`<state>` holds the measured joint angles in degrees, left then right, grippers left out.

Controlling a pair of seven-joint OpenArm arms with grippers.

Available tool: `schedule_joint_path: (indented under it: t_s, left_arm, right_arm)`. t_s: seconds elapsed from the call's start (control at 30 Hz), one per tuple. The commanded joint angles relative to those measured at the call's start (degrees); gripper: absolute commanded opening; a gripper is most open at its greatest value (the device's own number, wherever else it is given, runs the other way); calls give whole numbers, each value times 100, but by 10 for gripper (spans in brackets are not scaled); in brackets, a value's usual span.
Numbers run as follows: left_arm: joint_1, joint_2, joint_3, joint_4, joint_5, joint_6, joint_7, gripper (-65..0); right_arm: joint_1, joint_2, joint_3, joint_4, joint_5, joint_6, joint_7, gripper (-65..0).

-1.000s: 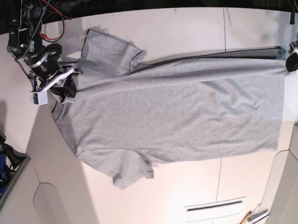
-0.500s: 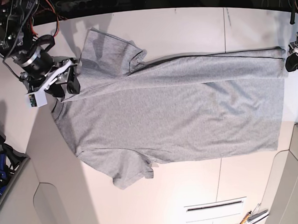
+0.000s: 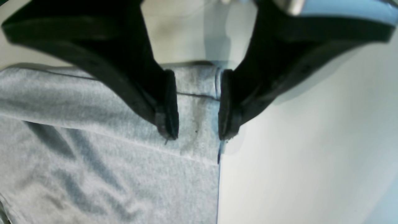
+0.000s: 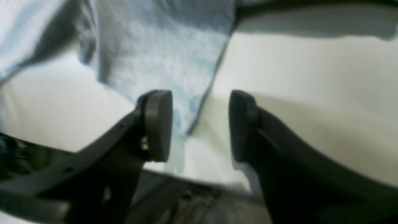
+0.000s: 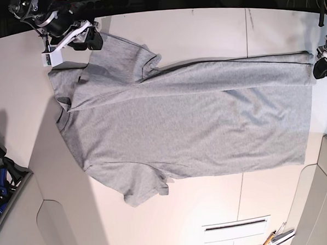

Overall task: Fold the T-shirt properly
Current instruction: 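Regrasp the shirt edge near the sleeve with the right gripper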

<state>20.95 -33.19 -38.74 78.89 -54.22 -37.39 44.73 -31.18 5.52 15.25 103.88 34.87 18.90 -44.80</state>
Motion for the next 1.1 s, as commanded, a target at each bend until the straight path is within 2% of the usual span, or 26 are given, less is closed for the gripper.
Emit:
schedule_joint_path:
  t_s: [0.0,0.1,0.17,0.23,0.3,0.33,0.57,0.67,0.8,1.07]
  left_arm:
    - [-13,-142,-61,76,-83,-83,-120,-401]
    - [-13,-142,-61,76,-85,-83,-120,-401]
    - [-13,-142,-61,76,-90,-83,-120,-401]
    - [-13,-142,-61,76,-118,-83,-120,-401]
    - [-13,-142,-61,76,-125,-83,-120,-401]
    - [-13,-142,-61,76,-127,-83,-120,-401]
    - [-13,-142,-61,76,-129,-83,-120,-401]
    - [-13,-142,-61,76,-173,-83,-120,-401]
    - [-13,-142,-61,76,-188,-83,-118,-401]
    - [-13,-142,-61,76,-195,-83,-120,-401]
  right_arm:
    - [55,2,-59,-111,-76,-46,-107,-351]
    - [223,2,-289,-385,-28,-39,-153,-352]
    - [225,2,-481,-389,-33,94,-157,-384]
    - [223,2,-645,-389,-33,223,-225,-480]
    - [223,0,-756,-387,-33,238,-238,-612]
    - [225,0,-791,-380,-33,236,-238,-650]
    - [243,2,-815,103,9,304,-138,-650]
    - [520,2,-815,393,9,487,-125,-650]
    - [1211,2,-844,431,-28,555,-55,-650]
    - [2555,2,-1403,87,-1099,553,555,-650]
